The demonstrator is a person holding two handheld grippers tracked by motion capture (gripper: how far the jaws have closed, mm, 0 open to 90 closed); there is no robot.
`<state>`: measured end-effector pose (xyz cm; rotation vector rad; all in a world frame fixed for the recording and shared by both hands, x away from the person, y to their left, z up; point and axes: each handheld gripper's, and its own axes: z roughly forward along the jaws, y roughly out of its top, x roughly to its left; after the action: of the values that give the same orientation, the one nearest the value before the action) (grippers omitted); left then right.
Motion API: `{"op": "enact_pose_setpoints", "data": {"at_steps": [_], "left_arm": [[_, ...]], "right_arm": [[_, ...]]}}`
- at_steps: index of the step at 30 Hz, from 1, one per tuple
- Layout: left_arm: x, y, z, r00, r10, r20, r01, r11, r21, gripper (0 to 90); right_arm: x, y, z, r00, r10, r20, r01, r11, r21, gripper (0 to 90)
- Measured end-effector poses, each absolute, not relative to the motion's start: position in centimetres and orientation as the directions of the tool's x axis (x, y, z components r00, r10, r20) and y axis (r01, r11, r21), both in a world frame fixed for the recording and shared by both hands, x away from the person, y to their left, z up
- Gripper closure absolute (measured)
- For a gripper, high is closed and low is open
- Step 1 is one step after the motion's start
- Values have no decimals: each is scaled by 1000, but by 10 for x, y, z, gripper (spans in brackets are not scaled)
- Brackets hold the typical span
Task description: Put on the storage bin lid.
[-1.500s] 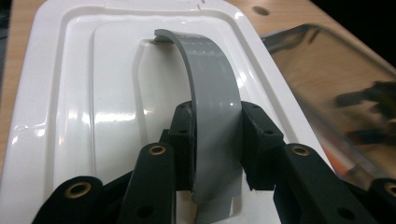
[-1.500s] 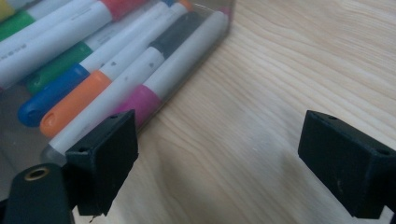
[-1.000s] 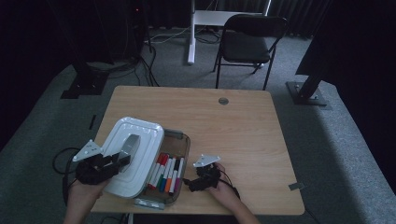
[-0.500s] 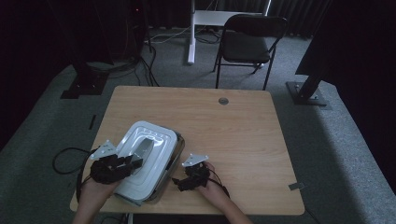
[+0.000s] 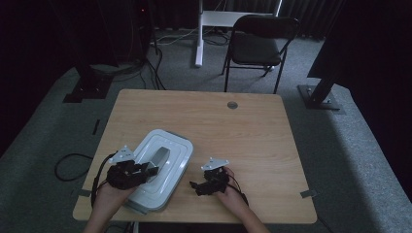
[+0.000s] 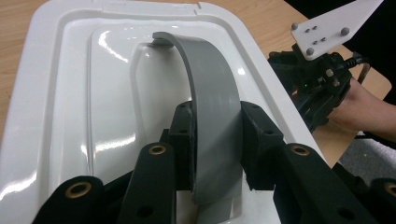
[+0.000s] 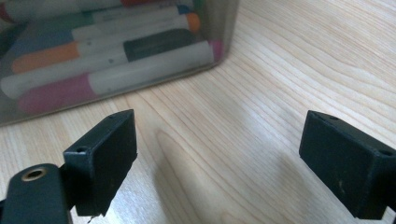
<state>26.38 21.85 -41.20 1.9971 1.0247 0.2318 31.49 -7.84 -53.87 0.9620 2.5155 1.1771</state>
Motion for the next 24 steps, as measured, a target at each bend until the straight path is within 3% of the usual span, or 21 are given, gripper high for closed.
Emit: {"op": "enact_pose_setpoints", "data": {"at_steps": [5,6,8,10,11,12,14,17,18,24], "left_arm": [[262,219,-412,657,734,-171,551,-313,774,681],[259,221,-408,646,749,-151,530,-296,795,514],[258,225,-405,648,748,-143,516,-292,805,374],[255,234,-398,623,769,-142,494,-247,834,280],[255,234,-398,623,769,-142,494,-247,834,280],[254,250,-391,562,816,-136,474,-183,861,191],[254,264,-389,518,842,-148,463,-131,877,186],[255,270,-390,497,856,-141,451,-116,885,105],[260,286,-395,432,895,-112,440,-101,892,13],[279,322,-428,308,948,-81,443,-67,894,4]], "right_arm": [[315,-79,-538,-767,636,88,476,471,743,111],[314,-80,-536,-768,634,86,471,470,747,111],[314,-81,-534,-769,633,87,468,465,751,111],[314,-82,-533,-769,634,87,468,465,752,111],[314,-82,-533,-768,635,85,468,465,752,111],[315,-83,-533,-764,639,91,474,460,751,111],[314,-84,-534,-766,637,87,473,466,748,111],[314,-84,-535,-766,637,92,477,466,745,111],[314,-84,-536,-766,636,90,477,469,743,111],[313,-86,-533,-764,638,96,478,461,748,111]]}}
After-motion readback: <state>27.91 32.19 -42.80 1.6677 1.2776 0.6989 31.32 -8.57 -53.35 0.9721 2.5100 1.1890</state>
